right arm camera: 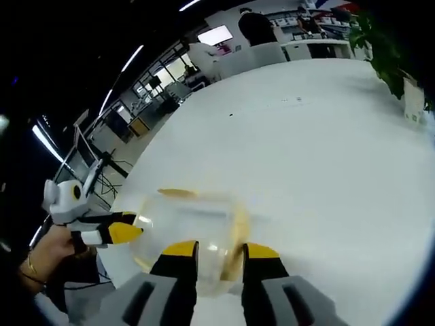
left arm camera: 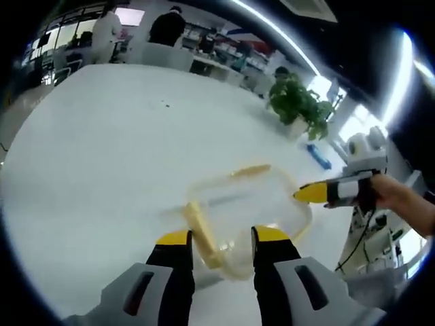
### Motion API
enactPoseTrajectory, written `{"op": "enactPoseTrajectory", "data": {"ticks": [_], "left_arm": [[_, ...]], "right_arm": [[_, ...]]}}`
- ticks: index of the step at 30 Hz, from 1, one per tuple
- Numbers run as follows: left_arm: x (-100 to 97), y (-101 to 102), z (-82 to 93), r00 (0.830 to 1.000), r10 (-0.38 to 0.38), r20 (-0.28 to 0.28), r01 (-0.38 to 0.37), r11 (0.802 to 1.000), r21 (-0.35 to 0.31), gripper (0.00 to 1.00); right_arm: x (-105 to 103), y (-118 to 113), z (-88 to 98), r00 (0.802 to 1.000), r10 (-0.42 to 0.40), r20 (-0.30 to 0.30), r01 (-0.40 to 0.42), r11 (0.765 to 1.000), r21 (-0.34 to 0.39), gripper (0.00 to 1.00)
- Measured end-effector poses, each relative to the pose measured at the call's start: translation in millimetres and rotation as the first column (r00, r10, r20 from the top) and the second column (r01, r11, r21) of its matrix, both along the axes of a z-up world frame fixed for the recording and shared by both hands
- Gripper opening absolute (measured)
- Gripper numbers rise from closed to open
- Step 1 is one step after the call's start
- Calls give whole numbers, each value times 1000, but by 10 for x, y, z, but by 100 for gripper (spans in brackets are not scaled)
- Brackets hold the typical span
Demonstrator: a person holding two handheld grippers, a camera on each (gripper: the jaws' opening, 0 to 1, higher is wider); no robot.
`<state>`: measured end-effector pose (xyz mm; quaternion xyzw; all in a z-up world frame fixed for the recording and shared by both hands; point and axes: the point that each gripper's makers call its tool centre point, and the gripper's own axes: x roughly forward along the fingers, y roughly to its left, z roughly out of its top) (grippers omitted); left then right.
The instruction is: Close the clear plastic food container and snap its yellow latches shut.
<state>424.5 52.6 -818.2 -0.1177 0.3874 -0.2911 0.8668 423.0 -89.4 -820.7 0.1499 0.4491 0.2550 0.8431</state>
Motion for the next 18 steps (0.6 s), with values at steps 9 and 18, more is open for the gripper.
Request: {"op": "enactPoseTrajectory", "data": {"ticks": [9,18], "left_arm": [[-15,-49,-95,999,-5,-47,4,999,-35,27],[14,-45,-72,999,-2,-35,1,1000,-29,28]], "right_arm": [[-30,-11,-20,1000,-8,1,8,1000,12,22],[-5,-8,-7,1000,-16,13,15,1000,5,22]]}}
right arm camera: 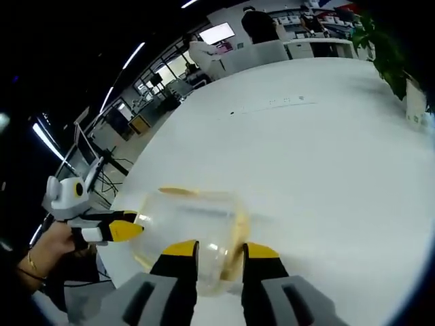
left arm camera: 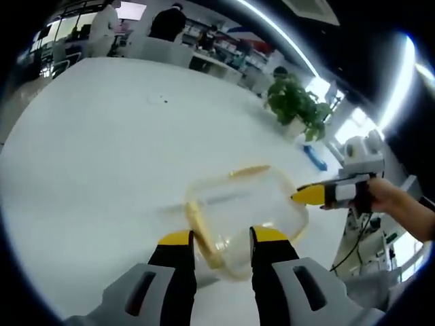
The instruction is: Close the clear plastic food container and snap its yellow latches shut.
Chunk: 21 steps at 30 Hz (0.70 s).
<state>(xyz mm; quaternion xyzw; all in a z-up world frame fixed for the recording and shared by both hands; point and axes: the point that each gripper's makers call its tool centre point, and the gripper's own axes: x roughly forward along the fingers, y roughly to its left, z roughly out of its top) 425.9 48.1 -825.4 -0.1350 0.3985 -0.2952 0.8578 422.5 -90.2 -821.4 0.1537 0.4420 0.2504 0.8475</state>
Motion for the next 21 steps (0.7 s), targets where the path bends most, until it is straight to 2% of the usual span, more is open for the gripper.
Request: {"op": "enactPoseTrajectory", "data": {"ticks": [14,18,19,20,21], "left_arm": [[54,-24,47,1000,-11,26,11,999,34,28],[54,-22,53,999,-18,34,17,999,38,29],[63,-24,60,999,-24,47,22,999,47,29],[96,-12,80,994,-55,97,46,995,87,29],[98,-9,94,990,-73,118,59,991,121,30]], "right_arm": [[-16,-21,15,1000,-8,14,9,999,-32,23],[-25,-24,19,999,-1,34,2,999,-49,23],[-23,-26,17,999,3,37,-1,999,-52,23],[-15,-28,18,999,10,42,-7,998,-57,23],[-16,-26,22,998,21,52,-18,998,-68,24]]}}
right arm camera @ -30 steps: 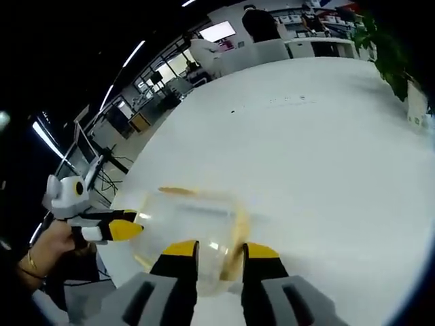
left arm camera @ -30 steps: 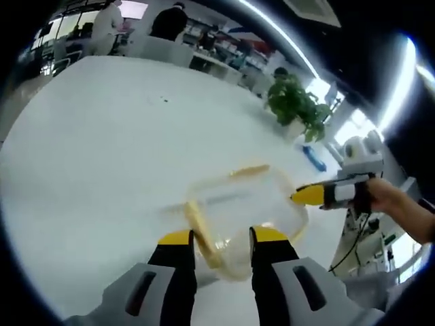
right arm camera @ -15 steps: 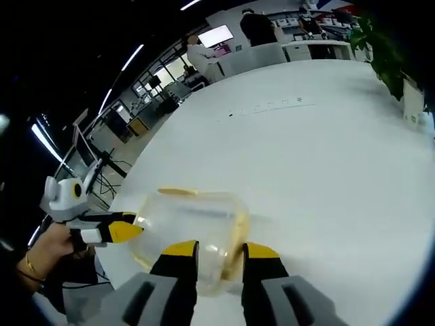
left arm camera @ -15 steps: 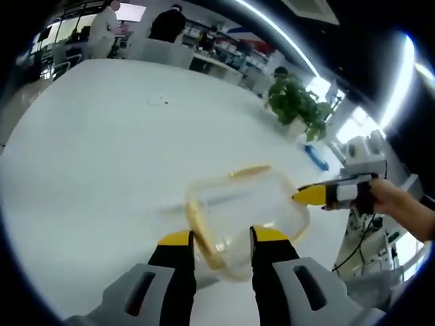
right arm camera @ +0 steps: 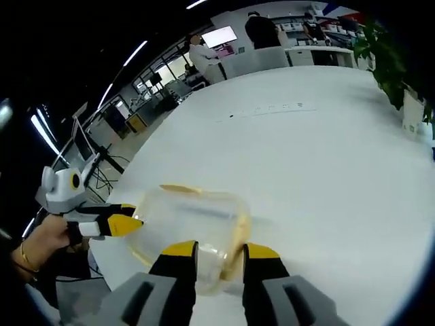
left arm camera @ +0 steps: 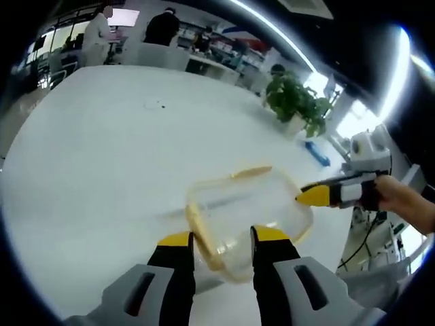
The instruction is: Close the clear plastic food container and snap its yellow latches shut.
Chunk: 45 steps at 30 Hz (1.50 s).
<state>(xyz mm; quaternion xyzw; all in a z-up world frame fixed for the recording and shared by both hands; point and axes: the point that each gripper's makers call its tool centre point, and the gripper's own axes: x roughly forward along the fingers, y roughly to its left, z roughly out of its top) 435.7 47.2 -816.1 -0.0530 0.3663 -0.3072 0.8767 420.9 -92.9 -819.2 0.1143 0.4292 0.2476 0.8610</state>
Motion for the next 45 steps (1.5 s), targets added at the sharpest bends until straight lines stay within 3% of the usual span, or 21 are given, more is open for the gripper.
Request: {"op": "enactPoseTrajectory", "data": {"ticks": [6,17,22,26,29,32,37,42,45], "left_arm": [[-18,-20,34,999,-27,35,25,998,63,30],[-21,-33,80,990,-84,117,63,982,176,31],[-18,-19,80,991,-82,108,62,983,172,31],[8,32,107,990,-76,118,53,980,191,26],[10,47,122,995,-49,83,36,988,149,24],[18,37,158,995,-41,87,30,992,122,31],[40,-16,286,990,-49,133,36,994,100,35],[37,-55,298,986,-79,149,62,992,113,42],[35,-39,286,984,-91,153,68,987,147,38]], "right_arm": [[10,16,30,996,62,58,-58,995,-76,24],[11,23,48,987,113,112,-97,985,-142,25],[25,19,45,984,134,118,-115,982,-152,25],[28,8,48,983,131,125,-110,981,-157,27],[34,-41,28,990,93,110,-79,988,-130,31],[41,-77,16,991,88,102,-74,988,-132,38],[51,-111,83,984,103,147,-81,985,-149,37],[77,-105,167,979,99,178,-77,989,-122,37],[71,-98,161,980,110,163,-91,989,-119,37]]}}
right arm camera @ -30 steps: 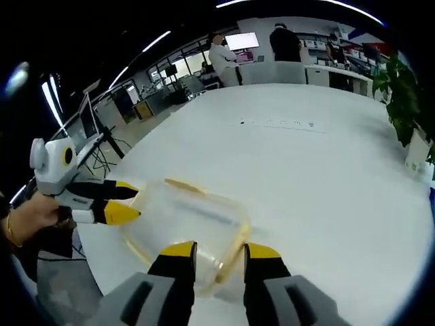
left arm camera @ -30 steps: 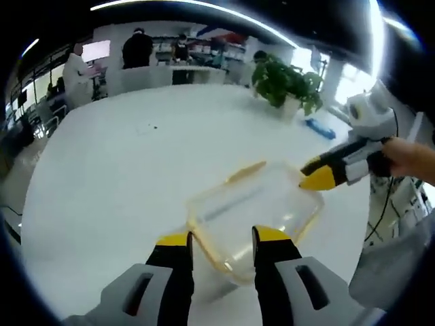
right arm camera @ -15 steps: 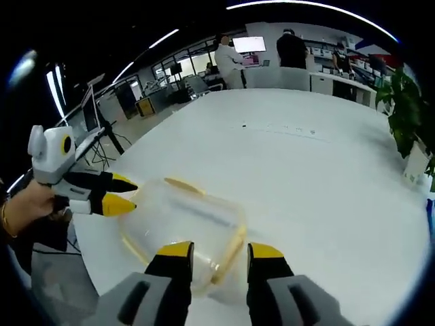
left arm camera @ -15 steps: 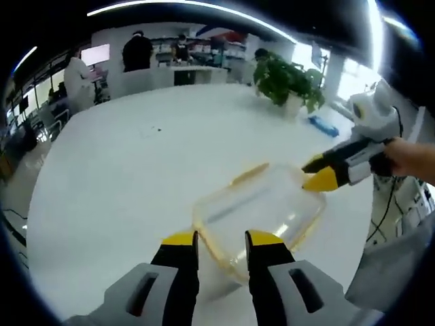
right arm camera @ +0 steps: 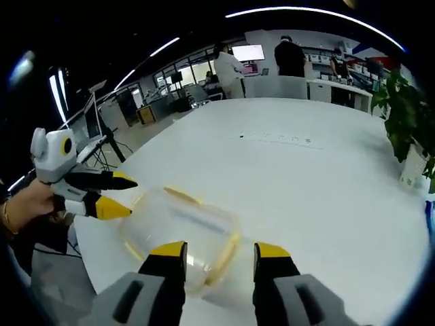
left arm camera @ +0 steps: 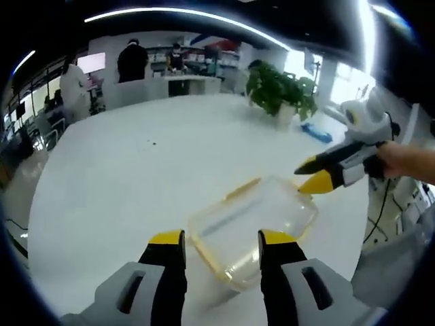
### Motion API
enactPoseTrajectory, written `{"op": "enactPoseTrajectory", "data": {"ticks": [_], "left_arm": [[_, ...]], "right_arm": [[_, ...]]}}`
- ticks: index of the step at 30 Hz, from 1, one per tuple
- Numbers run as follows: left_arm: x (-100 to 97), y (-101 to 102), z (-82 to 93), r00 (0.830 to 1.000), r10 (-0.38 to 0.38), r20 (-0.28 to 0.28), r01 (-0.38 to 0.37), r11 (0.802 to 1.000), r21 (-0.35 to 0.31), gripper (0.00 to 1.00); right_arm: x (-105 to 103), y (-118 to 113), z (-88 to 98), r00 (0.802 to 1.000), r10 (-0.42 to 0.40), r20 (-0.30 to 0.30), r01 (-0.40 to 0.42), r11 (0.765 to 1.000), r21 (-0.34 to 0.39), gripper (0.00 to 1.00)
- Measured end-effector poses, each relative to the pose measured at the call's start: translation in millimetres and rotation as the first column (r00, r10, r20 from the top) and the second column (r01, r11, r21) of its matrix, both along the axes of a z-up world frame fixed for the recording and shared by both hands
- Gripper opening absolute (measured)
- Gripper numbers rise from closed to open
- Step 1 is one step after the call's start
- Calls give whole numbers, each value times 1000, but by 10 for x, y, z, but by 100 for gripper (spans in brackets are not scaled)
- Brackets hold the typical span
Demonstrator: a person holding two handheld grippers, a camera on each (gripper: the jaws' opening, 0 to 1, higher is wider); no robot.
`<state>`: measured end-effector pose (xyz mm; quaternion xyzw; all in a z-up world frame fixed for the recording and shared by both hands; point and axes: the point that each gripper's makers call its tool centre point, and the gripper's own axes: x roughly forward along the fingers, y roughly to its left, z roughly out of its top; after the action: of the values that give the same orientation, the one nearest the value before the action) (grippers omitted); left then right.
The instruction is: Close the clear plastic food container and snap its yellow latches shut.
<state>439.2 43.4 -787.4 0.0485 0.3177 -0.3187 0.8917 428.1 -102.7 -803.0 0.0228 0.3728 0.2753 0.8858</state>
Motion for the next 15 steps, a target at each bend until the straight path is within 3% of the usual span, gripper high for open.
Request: {"op": "enactPoseTrajectory", "data": {"ticks": [10,15], "left_arm": [[22,-55,79,1000,-14,20,14,1000,11,44],[18,-122,141,999,-30,45,29,999,21,45]], "right_arm": [[-37,68,30,999,36,9,-36,999,7,36],[1,161,134,997,50,50,-53,998,47,35]]}}
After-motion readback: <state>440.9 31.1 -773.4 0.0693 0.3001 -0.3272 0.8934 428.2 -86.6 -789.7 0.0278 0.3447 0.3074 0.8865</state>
